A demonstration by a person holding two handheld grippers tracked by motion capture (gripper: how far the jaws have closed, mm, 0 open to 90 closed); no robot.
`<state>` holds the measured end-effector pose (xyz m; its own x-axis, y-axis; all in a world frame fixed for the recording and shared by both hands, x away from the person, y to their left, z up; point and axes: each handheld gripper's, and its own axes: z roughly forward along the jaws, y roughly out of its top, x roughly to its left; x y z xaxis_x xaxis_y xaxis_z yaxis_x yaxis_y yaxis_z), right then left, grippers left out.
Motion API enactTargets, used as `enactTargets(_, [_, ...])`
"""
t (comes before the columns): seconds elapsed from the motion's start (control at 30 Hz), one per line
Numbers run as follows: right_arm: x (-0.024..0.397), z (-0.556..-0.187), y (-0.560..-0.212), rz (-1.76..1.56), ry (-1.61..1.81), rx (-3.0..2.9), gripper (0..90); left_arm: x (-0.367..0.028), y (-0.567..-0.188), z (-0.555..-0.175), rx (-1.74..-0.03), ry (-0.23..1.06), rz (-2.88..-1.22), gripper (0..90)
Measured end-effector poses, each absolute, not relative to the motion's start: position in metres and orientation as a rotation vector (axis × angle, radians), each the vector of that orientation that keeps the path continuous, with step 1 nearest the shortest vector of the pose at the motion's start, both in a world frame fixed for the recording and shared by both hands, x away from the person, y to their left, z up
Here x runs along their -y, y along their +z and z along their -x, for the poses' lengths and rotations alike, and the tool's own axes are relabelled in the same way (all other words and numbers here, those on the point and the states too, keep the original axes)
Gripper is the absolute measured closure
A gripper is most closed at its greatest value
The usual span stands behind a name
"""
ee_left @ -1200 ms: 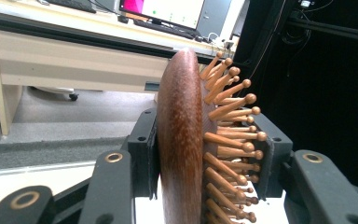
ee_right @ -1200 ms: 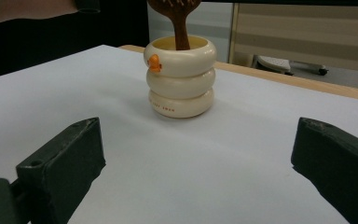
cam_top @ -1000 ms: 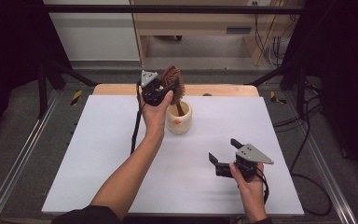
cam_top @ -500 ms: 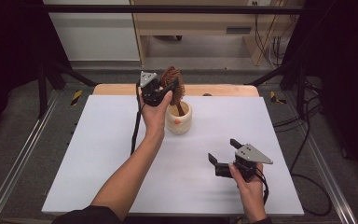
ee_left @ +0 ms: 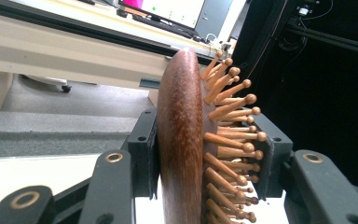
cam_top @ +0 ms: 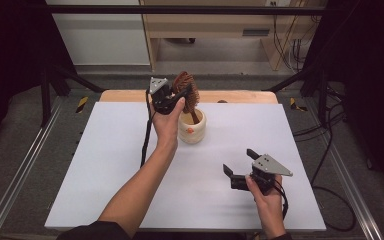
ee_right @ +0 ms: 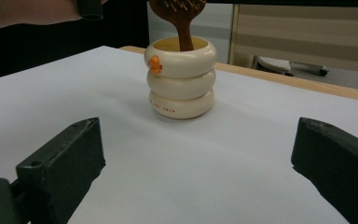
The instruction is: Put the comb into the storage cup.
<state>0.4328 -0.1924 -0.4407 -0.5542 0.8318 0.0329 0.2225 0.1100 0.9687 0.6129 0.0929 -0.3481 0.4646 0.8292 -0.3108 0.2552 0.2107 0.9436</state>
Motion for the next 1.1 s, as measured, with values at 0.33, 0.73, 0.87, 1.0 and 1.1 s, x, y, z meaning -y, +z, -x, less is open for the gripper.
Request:
enactTargets(0.33, [0.193, -0.433, -0.441, -1.026, 1.47, -1.853, 2.8, -0.094, -0.353, -0.613, -1.072, 0.523, -1.336, 51.5])
enactTargets(0.73, [0.193, -0.433, -0.441, -1.028, 1.469, -1.857, 2.8, -0.096, -0.357, -0.614, -1.081, 0.504, -1.314, 51.5])
enactTargets(0.87, [0.193, -0.433, -0.441, -1.028, 1.469, -1.857, 2.8, -0.097, -0.358, -0.614, -1.084, 0.505, -1.313, 51.5])
enactTargets(1.0, [0.193, -0.433, -0.441, -1.028, 1.468, -1.857, 2.7, -0.097, -0.36, -0.614, -1.087, 0.499, -1.313, 51.5])
enactTargets(1.1, [0.192, -0.433, -0.441, -1.028, 1.468, -1.859, 2.8, -0.097, -0.362, -0.614, -1.089, 0.498, -1.316, 51.5])
